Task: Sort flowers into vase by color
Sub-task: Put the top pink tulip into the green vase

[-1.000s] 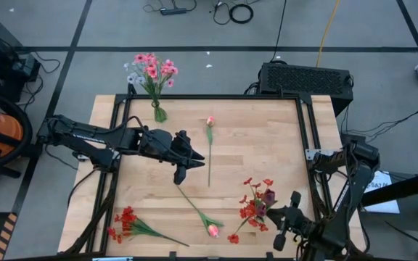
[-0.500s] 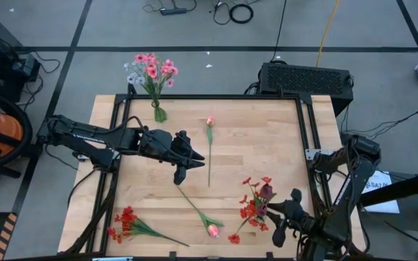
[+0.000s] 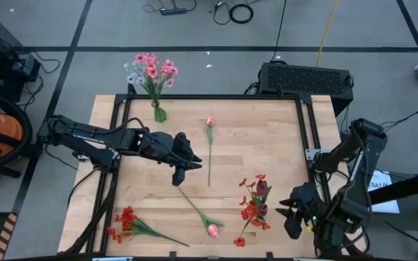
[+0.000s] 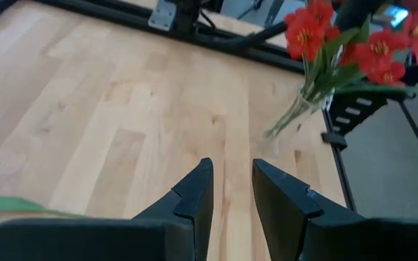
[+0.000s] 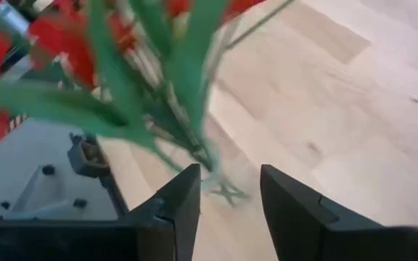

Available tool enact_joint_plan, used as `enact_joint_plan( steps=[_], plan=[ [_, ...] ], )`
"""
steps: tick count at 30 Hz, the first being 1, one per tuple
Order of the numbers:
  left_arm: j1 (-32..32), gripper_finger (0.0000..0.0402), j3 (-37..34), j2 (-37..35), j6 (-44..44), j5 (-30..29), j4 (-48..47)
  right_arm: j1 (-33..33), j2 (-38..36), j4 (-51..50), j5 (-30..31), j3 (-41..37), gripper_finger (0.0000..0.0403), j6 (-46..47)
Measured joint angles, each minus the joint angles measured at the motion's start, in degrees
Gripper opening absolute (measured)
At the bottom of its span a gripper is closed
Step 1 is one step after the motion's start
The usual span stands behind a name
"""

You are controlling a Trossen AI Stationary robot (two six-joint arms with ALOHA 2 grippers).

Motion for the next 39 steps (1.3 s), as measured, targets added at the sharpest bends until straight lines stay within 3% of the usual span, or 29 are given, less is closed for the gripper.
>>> enact_joint_plan(
  steps=[3, 8, 10, 15, 18, 26, 31, 39],
  plan=[
    [-0.6, 0.0102, 0.0, 0.0, 0.0, 0.0, -1.2, -0.5, -1.7, -6.6, -2.6, 0.0, 0.0121, 8.1],
    [-1.6, 0.0102, 0.0, 0.0, -0.5, -0.2, -1.0, -2.6, -3.6, -19.6, -16.8, 0.0, 0.0086, 18.5],
    [-1.6, 0.0102, 0.0, 0.1, -2.8, -0.6, -1.0, -4.1, -5.5, -20.3, -20.3, -0.6, 0.0070, 19.1],
    [-1.5, 0.0102, 0.0, 0.3, -6.0, -1.8, -0.9, -11.0, -12.8, -15.8, -26.3, -8.3, 0.0023, 11.5],
    [-1.5, 0.0102, 0.0, 0.3, -7.1, -3.3, -0.9, -15.3, -19.1, -9.7, -26.4, -15.7, 0.0004, 4.5],
    [0.1, 0.0102, 0.0, 2.2, -16.7, -16.5, -0.8, -29.9, -38.7, 4.4, -26.7, -35.3, 0.0001, -6.6],
    [7.0, 0.0102, 0.0, 9.2, -22.6, -13.6, 2.1, -39.7, -43.7, 8.7, -26.8, -38.7, 0.0001, -18.6],
    [19.1, 0.0102, 0.0, 20.6, -36.5, -1.9, 4.9, -52.6, -43.5, 16.4, -26.6, -38.7, 0.0001, -39.5]
  ],
)
